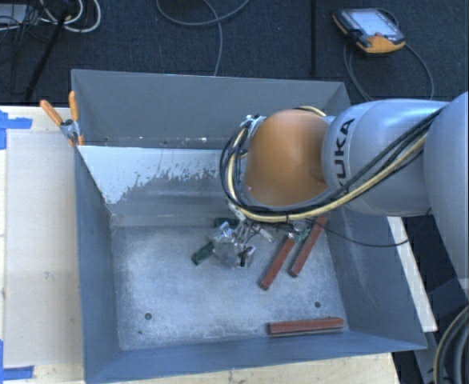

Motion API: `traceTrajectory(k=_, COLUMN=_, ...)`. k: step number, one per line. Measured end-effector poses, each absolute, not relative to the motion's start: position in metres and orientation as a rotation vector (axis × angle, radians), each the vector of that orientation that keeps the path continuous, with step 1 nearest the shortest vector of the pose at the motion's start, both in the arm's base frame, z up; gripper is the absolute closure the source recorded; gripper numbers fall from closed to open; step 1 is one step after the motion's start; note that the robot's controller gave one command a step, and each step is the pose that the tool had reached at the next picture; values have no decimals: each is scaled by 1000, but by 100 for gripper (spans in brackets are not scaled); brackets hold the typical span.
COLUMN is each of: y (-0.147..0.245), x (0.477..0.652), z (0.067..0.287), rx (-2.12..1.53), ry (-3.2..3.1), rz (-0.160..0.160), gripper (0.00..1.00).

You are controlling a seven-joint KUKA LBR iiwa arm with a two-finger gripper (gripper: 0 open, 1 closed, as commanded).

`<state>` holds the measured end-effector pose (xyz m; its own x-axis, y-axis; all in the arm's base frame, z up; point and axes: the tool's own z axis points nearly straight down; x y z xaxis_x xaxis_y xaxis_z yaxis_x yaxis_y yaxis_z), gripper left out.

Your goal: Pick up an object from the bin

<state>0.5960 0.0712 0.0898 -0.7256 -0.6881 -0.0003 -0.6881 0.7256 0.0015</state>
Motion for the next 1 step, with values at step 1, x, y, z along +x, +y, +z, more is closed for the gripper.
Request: traceTrajectory(k=1, y=71, x=596, z=90, rx=1161, ry=-2919, rz=-3, gripper=0)
